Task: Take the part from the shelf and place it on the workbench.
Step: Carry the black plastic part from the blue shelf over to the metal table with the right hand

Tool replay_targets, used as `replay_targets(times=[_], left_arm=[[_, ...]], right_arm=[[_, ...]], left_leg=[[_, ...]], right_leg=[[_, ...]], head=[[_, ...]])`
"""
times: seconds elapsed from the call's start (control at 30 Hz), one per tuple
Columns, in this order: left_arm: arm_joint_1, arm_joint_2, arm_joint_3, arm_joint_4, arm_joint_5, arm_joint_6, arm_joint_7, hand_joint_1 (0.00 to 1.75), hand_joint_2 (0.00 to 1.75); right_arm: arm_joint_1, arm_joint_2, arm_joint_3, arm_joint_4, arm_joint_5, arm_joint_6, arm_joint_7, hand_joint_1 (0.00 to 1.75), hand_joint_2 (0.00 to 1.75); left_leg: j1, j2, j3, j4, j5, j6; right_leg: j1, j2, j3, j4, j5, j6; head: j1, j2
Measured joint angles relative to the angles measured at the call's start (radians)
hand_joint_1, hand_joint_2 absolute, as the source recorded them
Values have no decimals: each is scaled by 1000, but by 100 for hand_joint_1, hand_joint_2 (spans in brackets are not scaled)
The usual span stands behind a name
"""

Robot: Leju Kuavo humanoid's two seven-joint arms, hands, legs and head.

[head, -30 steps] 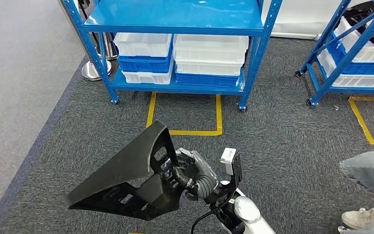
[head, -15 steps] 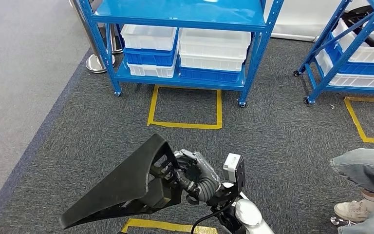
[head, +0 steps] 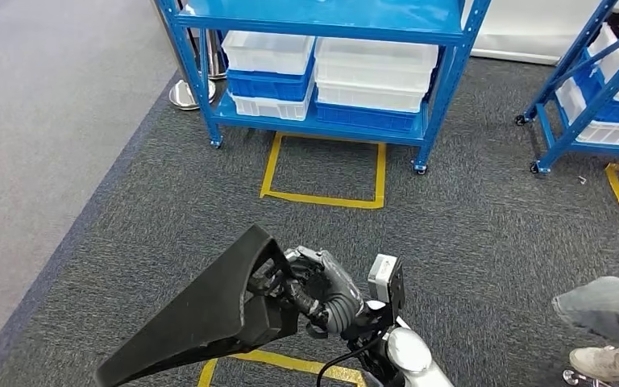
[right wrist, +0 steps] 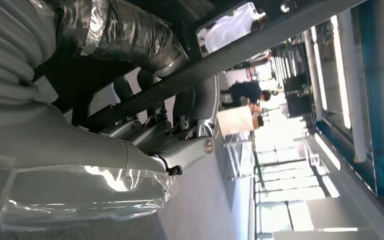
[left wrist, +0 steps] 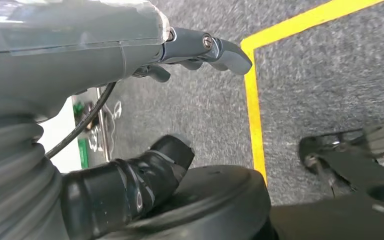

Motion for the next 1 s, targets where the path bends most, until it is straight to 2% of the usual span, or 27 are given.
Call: replay_targets(times=[0.03, 0.07, 0.1, 0.13, 0.17, 0.23, 0.27, 0.3, 0.37, 0.4, 0.43, 0.5, 0.53, 0.57, 0.6, 0.63, 0.67, 0.73, 0.77, 0.8, 0.87, 0.93, 1.0], left_arm=[[3, 1, 0, 0, 4, 0, -1, 0, 175], [7, 3, 0, 0, 8, 0, -3, 0, 175], [12, 5, 0, 0, 12, 1, -4, 0, 175], [17, 7, 0, 0, 16, 2, -6, 0, 175], [21, 9, 0, 1, 19, 4, -7, 0, 175], [26, 14, 0, 1, 25, 10, -9, 0, 175], [28, 15, 1, 2, 30, 13, -10, 0, 175], [31, 17, 2, 2, 34, 15, -12, 0, 175], [42, 20, 3, 2, 44, 18, -15, 0, 175], [47, 22, 3, 3, 47, 19, -16, 0, 175], [51, 23, 4, 3, 50, 20, -17, 0, 175], [55, 24, 4, 3, 55, 24, -18, 0, 175], [57, 25, 4, 3, 57, 26, -18, 0, 175], [59, 25, 4, 3, 58, 28, -18, 0, 175], [62, 26, 4, 3, 58, 29, -19, 0, 175], [64, 26, 5, 3, 58, 30, -19, 0, 175], [65, 26, 5, 3, 59, 30, -19, 0, 175], [66, 26, 5, 3, 61, 33, -19, 0, 175], [66, 27, 6, 3, 63, 35, -20, 0, 175], [67, 27, 7, 3, 67, 40, -22, 0, 175], [72, 30, 12, 4, 79, 55, -30, 0, 175], [77, 33, 22, 5, 97, 73, -42, 0, 175], [78, 34, 34, 6, 115, 88, -53, 0, 175]], right_arm=[[-1, 1, 1, 2, -1, 3, -1, 175, 175], [-3, 2, 2, 6, -2, 8, -1, 175, 175], [-5, 3, 4, 9, -3, 12, -2, 175, 175], [-8, 6, 5, 12, -4, 16, -3, 175, 175], [-12, 9, 6, 14, -4, 19, -4, 175, 175], [-23, 16, 8, 18, -7, 27, -8, 175, 175], [-28, 19, 9, 20, -9, 33, -10, 175, 175], [-33, 23, 11, 23, -11, 39, -11, 175, 175], [-43, 32, 15, 30, -15, 50, -13, 175, 175], [-48, 37, 17, 34, -18, 54, -13, 175, 175], [-53, 40, 19, 38, -21, 58, -14, 175, 175], [-58, 43, 20, 45, -24, 63, -16, 175, 175], [-59, 43, 21, 49, -25, 66, -16, 175, 175], [-60, 43, 21, 54, -25, 68, -16, 175, 175], [-60, 43, 21, 59, -25, 69, -16, 175, 175], [-61, 43, 21, 64, -25, 70, -16, 175, 175], [-63, 43, 21, 66, -26, 70, -16, 175, 175], [-68, 44, 22, 70, -27, 73, -17, 175, 175], [-71, 45, 22, 72, -29, 75, -17, 175, 175], [-73, 46, 22, 73, -30, 78, -17, 175, 175], [-78, 50, 24, 76, -32, 85, -17, 175, 175], [-84, 56, 27, 78, -35, 91, -17, 175, 175], [-88, 60, 29, 80, -39, 97, -18, 175, 175]], left_leg=[[0, 3, -27, 62, -25, -1], [0, 6, -42, 100, -34, -1], [0, 8, -38, 102, -24, 0], [-1, 12, -14, 62, 2, 4], [-3, 23, 24, -6, 36, 9], [-13, 58, 91, -133, 76, 21], [-18, 69, 105, -166, 82, 27], [-22, 72, 106, -176, 81, 31], [-20, 56, 103, -184, 91, 41], [-16, 49, 104, -190, 97, 47], [-13, 42, 105, -196, 104, 54], [-10, 25, 101, -200, 114, 63], [-10, 16, 97, -200, 116, 65], [-10, 5, 94, -198, 118, 65], [-10, -7, 93, -197, 119, 65], [-10, -19, 92, -194, 119, 64], [-10, -31, 91, -190, 118, 62], [-12, -52, 85, -179, 115, 56], [-12, -61, 79, -175, 115, 50], [-11, -69, 73, -173, 116, 43], [-7, -80, 66, -173, 119, 29], [-7, -55, 50, -143, 97, 17], [-7, -11, 2, -38, 36, 7]], right_leg=[[3, -10, -3, 0, 1, -2], [6, -20, -5, 1, 2, -3], [8, -29, -6, 1, 2, -3], [10, -38, -6, 2, 2, -4], [12, -45, -5, 2, 2, -4], [17, -60, -3, 3, 3, -1], [18, -68, -4, 3, 4, 2], [20, -76, -4, 2, 5, 6], [19, -84, -2, 2, 5, 15], [18, -71, -4, 10, -4, 20], [16, -51, -15, 38, -26, 25], [14, -9, -64, 150, -93, 31], [13, -1, -94, 217, -122, 32], [13, 2, -115, 263, -134, 33], [13, 3, -119, 273, -125, 33], [12, 5, -105, 245, -99, 32], [10, 12, -75, 183, -60, 29], [7, 45, -17, 57, -11, 24], [6, 58, -2, 22, -3, 21], [7, 64, 1, 10, -5, 19], [8, 50, 0, 3, 0, 10], [4, 32, 2, -6, 7, -2], [3, 8, 2, -10, 9, -8]], head=[[0, 0], [0, 0], [0, 0], [0, 0], [0, 0], [0, 0], [0, 0], [0, 0], [1, 0], [1, 0], [1, 0], [1, 0], [1, 0], [1, 0], [1, 0], [1, 0], [1, 0], [1, 0], [1, 0], [1, 0], [1, 0], [-1, 0], [-3, 0]])
